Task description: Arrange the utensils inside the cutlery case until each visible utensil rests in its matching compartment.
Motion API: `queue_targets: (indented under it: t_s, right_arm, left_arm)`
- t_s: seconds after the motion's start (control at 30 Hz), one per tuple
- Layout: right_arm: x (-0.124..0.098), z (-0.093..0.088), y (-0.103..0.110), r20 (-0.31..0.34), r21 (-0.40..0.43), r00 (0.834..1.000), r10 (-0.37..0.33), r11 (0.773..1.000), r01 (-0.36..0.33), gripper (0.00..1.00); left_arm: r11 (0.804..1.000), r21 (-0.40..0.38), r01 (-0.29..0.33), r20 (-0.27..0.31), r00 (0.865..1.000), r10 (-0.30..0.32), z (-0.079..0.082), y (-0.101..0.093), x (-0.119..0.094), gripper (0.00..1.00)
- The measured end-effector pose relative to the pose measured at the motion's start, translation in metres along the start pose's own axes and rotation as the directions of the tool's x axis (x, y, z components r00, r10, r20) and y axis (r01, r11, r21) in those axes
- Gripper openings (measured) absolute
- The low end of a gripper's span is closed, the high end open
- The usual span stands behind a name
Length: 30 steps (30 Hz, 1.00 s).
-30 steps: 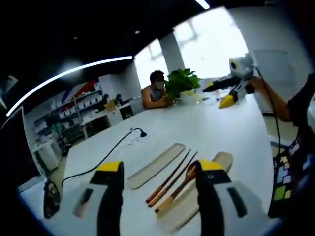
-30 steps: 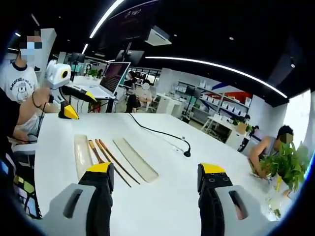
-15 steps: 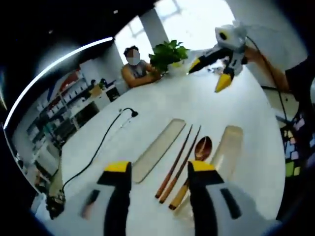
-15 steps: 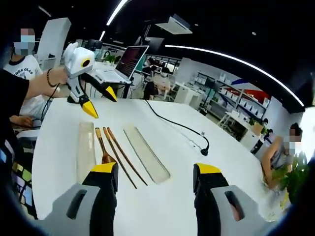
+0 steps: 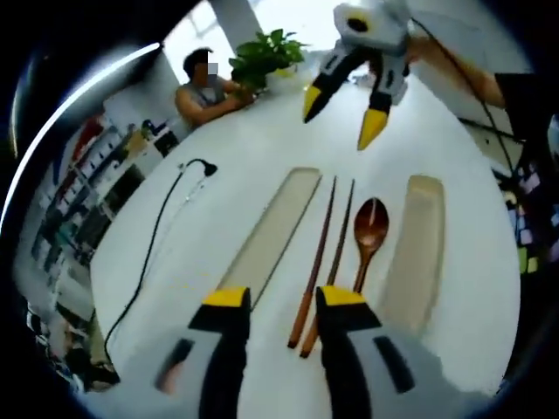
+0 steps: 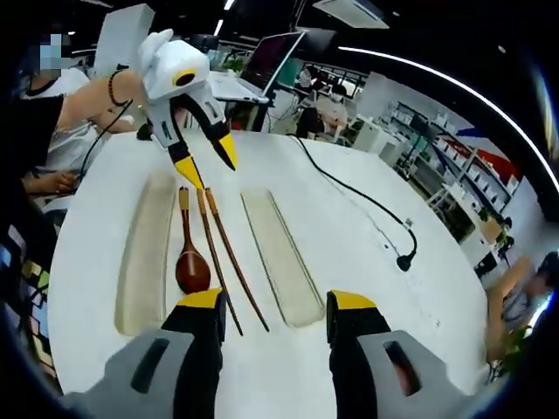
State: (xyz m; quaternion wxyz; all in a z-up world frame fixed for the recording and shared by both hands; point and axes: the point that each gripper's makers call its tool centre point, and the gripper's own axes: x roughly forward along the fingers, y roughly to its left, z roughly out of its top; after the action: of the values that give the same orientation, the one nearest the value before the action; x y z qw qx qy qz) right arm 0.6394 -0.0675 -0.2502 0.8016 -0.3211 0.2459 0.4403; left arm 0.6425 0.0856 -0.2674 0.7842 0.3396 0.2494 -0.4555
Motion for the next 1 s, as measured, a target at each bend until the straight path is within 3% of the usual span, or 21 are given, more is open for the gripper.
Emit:
queue_targets:
  t_s: [0.07,0.37,0.47,0.83,1.0]
  right_arm:
    - [0.005,-0.001,0.001,-0.020,-0.008,1.000,0.017,1.000,-0.017,0.45]
    - [0.032,-0.010,0.017,-0.133,-0.085,0.981,0.139,0.985,-0.151,0.33]
    - [0.041,-0.012,0.021,-0.158,-0.076,0.973,0.171,0.980,-0.185,0.28]
    - [0.063,-0.019,0.032,-0.216,-0.055,0.943,0.254,0.961,-0.272,0.25]
    - [0.069,-0.023,0.035,-0.245,-0.047,0.930,0.273,0.955,-0.293,0.22]
  left_arm:
    - [0.999,0.015,0.043,-0.038,0.998,-0.042,-0.006,-0.004,0.005,0.30]
    - [0.993,0.050,0.107,-0.114,0.988,-0.100,-0.018,-0.007,0.024,0.25]
    - [0.991,0.049,0.123,-0.138,0.984,-0.115,-0.020,-0.006,0.029,0.23]
    - [0.978,0.064,0.197,-0.201,0.963,-0.180,-0.026,-0.017,0.037,0.22]
    - [0.977,0.069,0.202,-0.234,0.955,-0.181,-0.033,-0.017,0.041,0.20]
